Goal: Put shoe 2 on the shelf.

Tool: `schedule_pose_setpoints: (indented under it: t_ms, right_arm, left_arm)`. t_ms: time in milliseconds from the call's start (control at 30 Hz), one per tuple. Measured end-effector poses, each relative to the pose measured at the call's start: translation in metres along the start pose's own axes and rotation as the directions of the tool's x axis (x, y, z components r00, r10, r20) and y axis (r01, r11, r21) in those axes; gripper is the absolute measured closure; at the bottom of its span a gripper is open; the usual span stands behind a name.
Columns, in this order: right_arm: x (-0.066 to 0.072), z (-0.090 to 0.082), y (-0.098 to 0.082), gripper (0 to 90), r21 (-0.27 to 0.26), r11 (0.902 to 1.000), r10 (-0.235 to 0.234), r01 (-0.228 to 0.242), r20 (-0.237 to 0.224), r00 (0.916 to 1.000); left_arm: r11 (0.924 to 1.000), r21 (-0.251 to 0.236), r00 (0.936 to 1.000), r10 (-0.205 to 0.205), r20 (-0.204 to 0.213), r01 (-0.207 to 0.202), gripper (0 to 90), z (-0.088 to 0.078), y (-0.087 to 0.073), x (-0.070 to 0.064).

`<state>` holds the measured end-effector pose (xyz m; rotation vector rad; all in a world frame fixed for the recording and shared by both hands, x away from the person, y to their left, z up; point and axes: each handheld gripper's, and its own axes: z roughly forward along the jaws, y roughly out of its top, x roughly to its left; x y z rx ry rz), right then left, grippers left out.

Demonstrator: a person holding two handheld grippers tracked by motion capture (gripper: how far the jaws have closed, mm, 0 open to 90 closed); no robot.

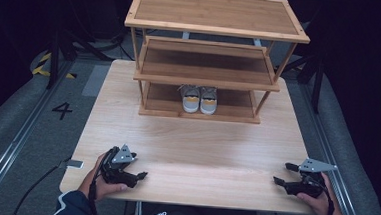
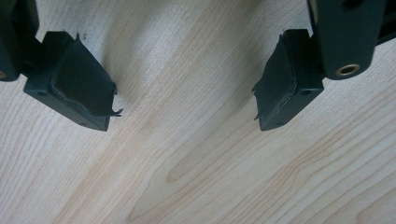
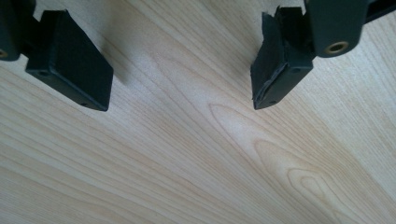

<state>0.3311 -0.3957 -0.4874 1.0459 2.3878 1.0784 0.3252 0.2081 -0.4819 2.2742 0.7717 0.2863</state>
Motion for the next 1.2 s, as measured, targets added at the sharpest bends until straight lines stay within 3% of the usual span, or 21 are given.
schedule_pose_setpoints:
  t_ms: [1200]
  right_arm:
    - [-0.0004, -0.0010, -0.0008, 23.6, -0.002, 0.9999, 0.013, -0.013, 0.015, 0.9998]
  left_arm:
    - [0.9999, -0.004, 0.9999, -0.011, -0.011, 0.011, 20.3, 0.0010, 0.0006, 0.0001]
